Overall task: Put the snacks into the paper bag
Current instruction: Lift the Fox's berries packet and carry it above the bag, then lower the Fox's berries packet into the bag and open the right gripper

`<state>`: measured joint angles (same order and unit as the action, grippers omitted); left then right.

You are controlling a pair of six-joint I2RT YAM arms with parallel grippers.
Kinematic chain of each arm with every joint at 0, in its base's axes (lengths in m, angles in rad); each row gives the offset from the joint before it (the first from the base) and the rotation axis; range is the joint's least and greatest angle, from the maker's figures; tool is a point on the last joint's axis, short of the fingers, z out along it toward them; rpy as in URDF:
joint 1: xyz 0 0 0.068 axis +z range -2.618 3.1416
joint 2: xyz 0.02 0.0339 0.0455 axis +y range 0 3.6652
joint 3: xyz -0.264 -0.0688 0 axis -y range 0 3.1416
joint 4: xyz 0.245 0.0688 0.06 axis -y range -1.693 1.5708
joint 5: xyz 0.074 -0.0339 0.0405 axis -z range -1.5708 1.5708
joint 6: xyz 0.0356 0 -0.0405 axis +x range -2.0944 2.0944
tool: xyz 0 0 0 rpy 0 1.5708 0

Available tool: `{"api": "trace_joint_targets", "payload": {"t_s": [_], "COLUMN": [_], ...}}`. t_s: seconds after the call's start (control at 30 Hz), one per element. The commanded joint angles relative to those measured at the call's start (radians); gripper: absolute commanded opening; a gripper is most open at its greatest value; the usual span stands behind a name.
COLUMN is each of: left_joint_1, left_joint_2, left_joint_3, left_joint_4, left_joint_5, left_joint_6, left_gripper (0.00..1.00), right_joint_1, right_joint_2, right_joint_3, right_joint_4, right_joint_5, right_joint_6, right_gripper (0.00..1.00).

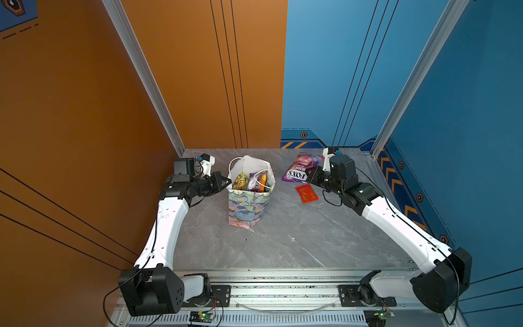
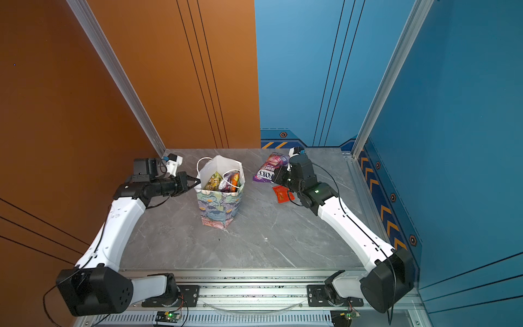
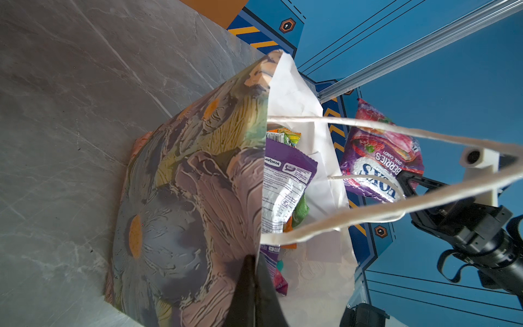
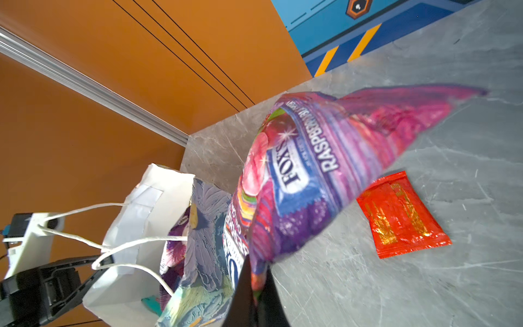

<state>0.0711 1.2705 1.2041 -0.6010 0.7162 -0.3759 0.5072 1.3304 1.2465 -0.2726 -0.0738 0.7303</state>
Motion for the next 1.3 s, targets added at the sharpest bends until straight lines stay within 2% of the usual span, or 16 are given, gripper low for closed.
{"api": "trace_joint_targets", "payload": {"t_s": [0.0,0.43,0.73,0.97,1.27], "left_joint_1": [-0.001,-0.002,-0.002,-0.001,-0.001], "left_joint_2": [-0.006,-0.013,-0.021,-0.017,-0.012], "left_joint_3": [-0.005,-0.007,-0.014,-0.012,-0.01], "left_joint_4": [-0.002,-0.002,-0.003,-0.002,-0.002], "left_joint_5": [0.026,0.026,0.025,0.026,0.026], "left_joint_6": [-0.008,-0.009,-0.008,-0.008,-0.007], "left_gripper": [0.0,0.0,0.0,0.0,0.0], "right_joint_1": [0.011,0.098,0.178,0.229,0.257], "right_joint_2": [0.009,0.257,0.452,0.5,0.469], "right_joint_3": [0.081,0.463,0.726,0.759,0.717], "right_joint_4": [0.01,-0.038,-0.141,-0.158,-0.194], "right_joint_5": [0.019,0.005,0.029,0.043,0.076], "right_joint_6": [-0.035,-0.128,-0.195,-0.209,-0.229], "right_gripper": [0.0,0.0,0.0,0.0,0.0]}}
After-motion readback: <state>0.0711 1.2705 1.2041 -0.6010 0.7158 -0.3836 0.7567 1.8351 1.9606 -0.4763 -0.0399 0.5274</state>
